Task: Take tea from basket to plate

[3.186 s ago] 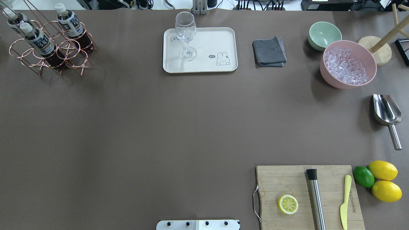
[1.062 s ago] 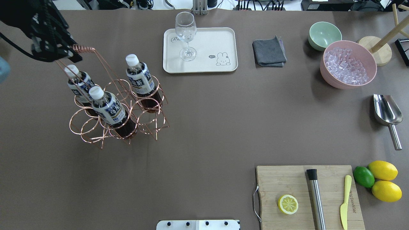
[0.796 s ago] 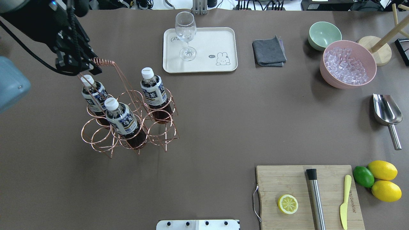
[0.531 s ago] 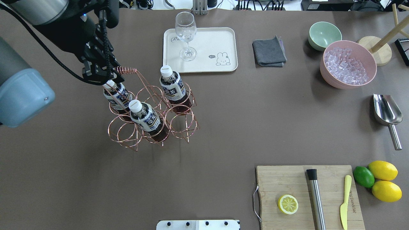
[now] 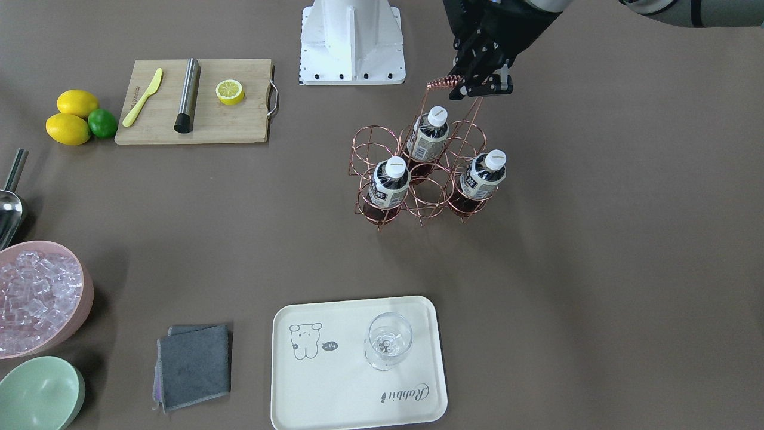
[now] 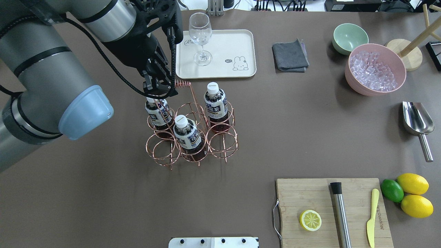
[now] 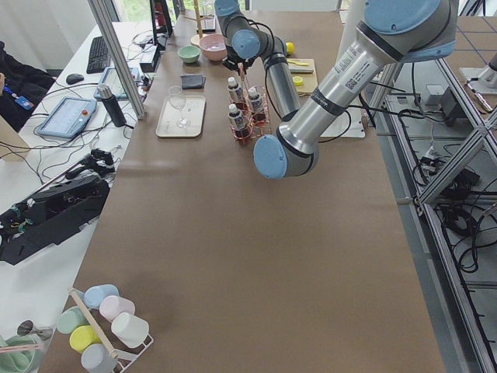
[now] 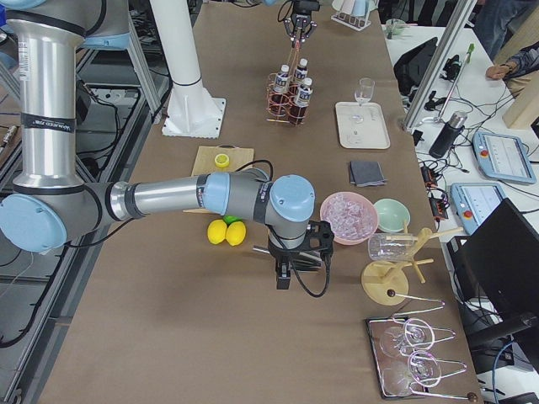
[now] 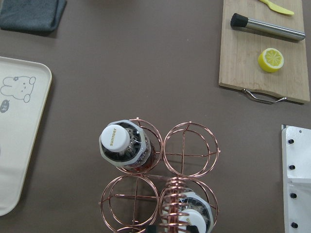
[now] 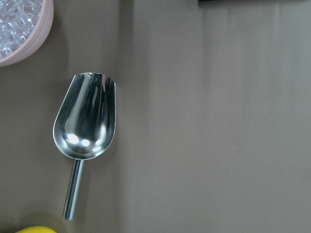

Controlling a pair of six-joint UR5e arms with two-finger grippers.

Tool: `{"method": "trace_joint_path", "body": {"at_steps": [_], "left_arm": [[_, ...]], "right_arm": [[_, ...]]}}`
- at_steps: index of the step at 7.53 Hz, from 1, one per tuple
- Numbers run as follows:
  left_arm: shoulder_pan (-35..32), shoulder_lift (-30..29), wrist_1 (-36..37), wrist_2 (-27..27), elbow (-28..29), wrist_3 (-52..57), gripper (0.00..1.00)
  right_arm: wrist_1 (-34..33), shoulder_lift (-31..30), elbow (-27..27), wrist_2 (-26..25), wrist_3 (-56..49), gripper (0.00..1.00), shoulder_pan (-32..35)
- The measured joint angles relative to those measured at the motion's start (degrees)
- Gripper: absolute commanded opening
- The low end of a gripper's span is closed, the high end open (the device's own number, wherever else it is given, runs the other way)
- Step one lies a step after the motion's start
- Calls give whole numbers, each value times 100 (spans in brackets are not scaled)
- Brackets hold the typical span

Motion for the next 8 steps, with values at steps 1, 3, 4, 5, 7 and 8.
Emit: {"method": "trace_joint_path", "body": {"at_steps": [1, 3, 4, 5, 7, 8], "left_arm": [[28, -95, -29, 12, 42, -125, 0], [87, -228, -45, 17, 94, -314, 0], [118, -237, -48, 17, 105, -336, 0], [164, -231, -50, 21, 108, -338, 0], [254, -229, -58, 110, 115, -345, 0], [301, -229, -58, 154, 118, -371, 0]], "right_arm": [[0, -5, -4, -7, 0, 100, 0], [0, -14, -2, -16, 0, 100, 0], [0, -16, -3, -20, 0, 100, 0], [0, -18, -6, -20, 0, 100, 0], [0, -24, -8, -24, 0, 100, 0], [0, -25, -8, -21, 0, 100, 0]]}}
